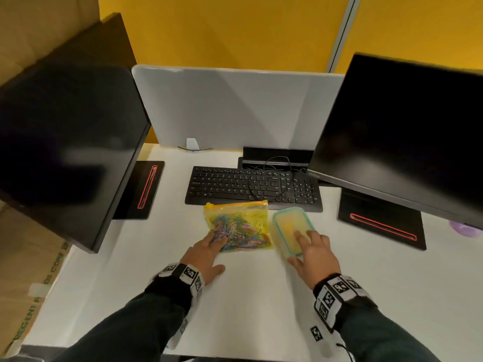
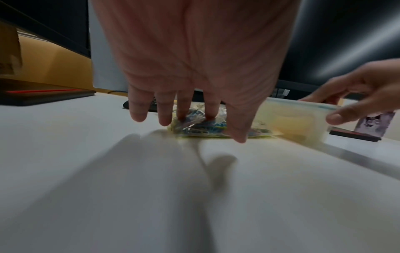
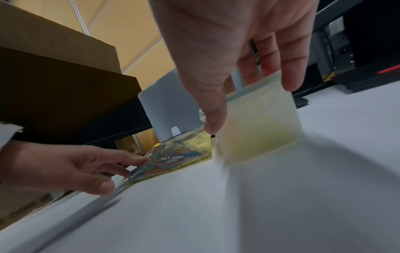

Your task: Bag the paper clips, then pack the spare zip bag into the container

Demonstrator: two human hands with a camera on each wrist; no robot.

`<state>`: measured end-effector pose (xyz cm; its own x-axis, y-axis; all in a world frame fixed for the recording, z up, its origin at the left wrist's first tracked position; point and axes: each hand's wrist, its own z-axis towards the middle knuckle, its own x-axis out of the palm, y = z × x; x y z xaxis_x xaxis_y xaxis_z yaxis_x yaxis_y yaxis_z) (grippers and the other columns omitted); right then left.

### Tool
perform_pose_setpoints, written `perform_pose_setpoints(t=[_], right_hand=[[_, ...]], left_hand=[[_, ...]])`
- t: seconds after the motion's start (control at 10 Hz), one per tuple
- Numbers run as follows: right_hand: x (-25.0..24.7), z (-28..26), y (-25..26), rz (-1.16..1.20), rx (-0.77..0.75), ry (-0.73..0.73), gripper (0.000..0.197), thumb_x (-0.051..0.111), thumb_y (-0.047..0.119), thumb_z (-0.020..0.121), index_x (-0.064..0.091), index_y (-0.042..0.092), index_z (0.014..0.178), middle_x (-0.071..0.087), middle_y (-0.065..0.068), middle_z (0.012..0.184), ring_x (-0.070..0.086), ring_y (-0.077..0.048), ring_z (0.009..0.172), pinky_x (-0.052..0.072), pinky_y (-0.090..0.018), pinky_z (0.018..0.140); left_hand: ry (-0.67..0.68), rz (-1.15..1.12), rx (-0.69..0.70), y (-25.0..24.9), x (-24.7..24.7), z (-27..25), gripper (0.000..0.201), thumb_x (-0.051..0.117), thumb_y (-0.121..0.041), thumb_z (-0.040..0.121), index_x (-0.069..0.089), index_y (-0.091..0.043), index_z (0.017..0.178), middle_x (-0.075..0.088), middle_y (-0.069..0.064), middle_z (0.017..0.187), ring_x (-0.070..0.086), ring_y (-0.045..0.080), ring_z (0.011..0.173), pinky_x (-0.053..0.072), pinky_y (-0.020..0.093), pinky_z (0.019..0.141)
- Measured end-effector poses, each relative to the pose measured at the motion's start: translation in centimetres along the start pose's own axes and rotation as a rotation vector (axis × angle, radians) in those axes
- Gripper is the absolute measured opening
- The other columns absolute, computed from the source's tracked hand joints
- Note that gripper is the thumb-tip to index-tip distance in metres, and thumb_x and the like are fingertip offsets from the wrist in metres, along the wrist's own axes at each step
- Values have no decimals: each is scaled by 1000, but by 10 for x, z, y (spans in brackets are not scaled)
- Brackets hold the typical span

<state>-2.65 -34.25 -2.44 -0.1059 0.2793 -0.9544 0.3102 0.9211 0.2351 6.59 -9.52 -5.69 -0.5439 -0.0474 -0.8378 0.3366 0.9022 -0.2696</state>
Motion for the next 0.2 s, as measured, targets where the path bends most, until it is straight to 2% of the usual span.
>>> perform_pose_setpoints(t=[0.1, 0.2], right_hand=[[-4, 21, 11, 6, 10, 43, 67, 55, 40, 87, 25, 24, 144, 32, -8, 142, 28, -27, 129, 39, -35, 105], [-9, 24, 16, 41, 8, 131, 69, 57, 40, 85, 23, 27, 145, 28, -7, 147, 28, -27, 131, 34, -35, 109]], left_hand=[[17, 12, -38, 2, -8, 11, 65, 48, -39, 89, 12, -32, 143, -3, 1, 157, 23, 27, 139, 25, 46, 113], [15, -58, -18, -1, -10, 11, 59, 44, -32, 92, 16, -27, 144, -3, 2, 157, 22, 26, 140, 25, 40, 114]])
